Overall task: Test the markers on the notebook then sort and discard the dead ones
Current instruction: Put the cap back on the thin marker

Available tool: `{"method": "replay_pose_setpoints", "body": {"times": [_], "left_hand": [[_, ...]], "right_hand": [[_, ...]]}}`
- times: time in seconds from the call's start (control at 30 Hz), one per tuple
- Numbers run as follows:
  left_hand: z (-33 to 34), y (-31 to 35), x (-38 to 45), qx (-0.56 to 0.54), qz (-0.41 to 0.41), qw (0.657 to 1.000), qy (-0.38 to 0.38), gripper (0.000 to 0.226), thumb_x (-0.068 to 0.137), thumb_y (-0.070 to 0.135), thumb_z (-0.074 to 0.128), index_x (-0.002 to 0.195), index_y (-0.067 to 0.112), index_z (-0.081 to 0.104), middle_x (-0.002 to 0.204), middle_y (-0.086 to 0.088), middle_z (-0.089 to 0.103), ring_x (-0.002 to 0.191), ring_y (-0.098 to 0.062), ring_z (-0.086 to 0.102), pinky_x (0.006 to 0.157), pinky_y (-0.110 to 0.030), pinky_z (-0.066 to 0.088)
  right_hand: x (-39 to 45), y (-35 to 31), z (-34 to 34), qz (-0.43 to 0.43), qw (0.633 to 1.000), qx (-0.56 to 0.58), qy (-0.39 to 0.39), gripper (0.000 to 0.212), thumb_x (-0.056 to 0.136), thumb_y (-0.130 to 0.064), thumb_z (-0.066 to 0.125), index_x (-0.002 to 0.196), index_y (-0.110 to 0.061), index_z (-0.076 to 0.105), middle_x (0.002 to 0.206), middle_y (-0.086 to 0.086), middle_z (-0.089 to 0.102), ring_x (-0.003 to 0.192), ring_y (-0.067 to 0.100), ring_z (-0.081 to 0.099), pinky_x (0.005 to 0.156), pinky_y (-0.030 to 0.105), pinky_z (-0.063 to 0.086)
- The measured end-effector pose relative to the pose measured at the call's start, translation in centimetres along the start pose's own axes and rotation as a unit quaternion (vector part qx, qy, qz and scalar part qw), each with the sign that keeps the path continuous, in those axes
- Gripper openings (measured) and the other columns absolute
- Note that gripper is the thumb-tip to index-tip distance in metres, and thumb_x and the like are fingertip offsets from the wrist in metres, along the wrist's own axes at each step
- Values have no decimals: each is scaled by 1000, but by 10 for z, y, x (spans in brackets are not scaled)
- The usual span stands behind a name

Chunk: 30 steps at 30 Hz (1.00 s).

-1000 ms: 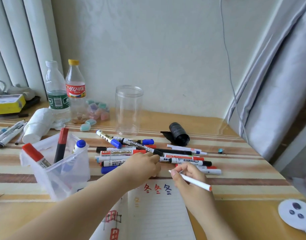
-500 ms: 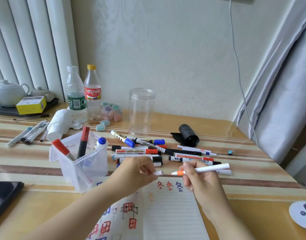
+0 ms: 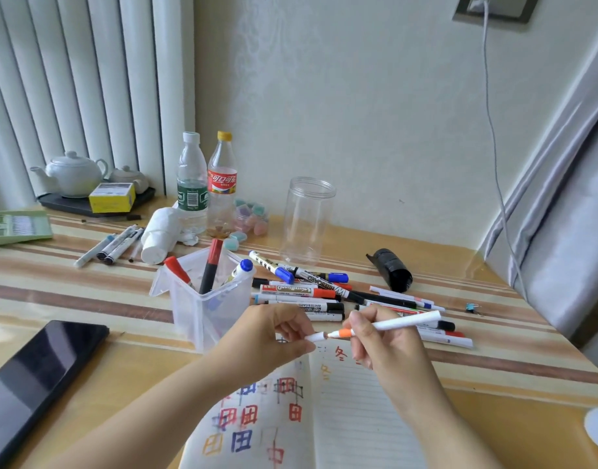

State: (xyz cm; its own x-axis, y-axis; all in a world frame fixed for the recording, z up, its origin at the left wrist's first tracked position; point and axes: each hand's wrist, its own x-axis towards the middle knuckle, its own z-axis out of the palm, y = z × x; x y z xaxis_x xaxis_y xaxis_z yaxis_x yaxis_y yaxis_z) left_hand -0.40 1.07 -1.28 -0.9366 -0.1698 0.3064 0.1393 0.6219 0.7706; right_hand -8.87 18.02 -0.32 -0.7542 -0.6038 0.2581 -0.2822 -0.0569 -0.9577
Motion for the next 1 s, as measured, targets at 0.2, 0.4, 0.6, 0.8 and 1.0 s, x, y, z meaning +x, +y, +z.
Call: {"method": "replay_pose_setpoints", "body": {"times": [0.2, 0.4, 0.6, 0.8, 1.0], "left_hand": [[0, -4, -10, -8, -40, 999, 7, 13, 79, 16, 70, 81, 27, 64, 77, 11, 63, 73, 0, 59, 74, -18, 51], [0, -7, -15, 35, -41, 998, -10, 13, 88, 22, 60, 99, 25, 66, 78, 16, 58, 71, -4, 59, 74, -20, 52], [1, -8, -21, -26, -89, 996, 8, 10, 88, 19, 59, 84, 29, 58, 66, 10, 63, 62, 0, 62, 64, -13, 51], [4, -4, -24, -61, -71, 995, 19, 9, 88, 15, 60, 85, 23, 62, 65, 7, 64, 59, -3, 63, 62, -15, 51], [1, 0, -25, -51, -52, 997, 37, 16, 87, 15, 61, 79, 29, 61, 62, 7, 63, 57, -3, 61, 60, -17, 51]], "right_hand": [[0, 2, 11, 19, 1000, 9, -3, 28, 85, -30, 57, 74, -5, 61, 50, 2, 53, 46, 9, 45, 46, 18, 37], [3, 14, 21, 38, 999, -10, 6, 21, 92, -6, 55, 74, -4, 46, 48, 4, 55, 41, 8, 42, 45, 17, 37], [0, 17, 31, 46, 999, 16, 11, 25, 89, -13, 60, 71, -6, 45, 50, 6, 56, 43, 9, 40, 49, 23, 38], [-1, 16, 37, 55, 995, 83, 27, 28, 88, -14, 58, 70, -5, 39, 46, 6, 50, 42, 9, 36, 47, 21, 36], [-3, 11, 39, 70, 991, 111, 10, 27, 89, -14, 56, 68, -7, 40, 46, 4, 50, 42, 8, 37, 45, 15, 37]]}}
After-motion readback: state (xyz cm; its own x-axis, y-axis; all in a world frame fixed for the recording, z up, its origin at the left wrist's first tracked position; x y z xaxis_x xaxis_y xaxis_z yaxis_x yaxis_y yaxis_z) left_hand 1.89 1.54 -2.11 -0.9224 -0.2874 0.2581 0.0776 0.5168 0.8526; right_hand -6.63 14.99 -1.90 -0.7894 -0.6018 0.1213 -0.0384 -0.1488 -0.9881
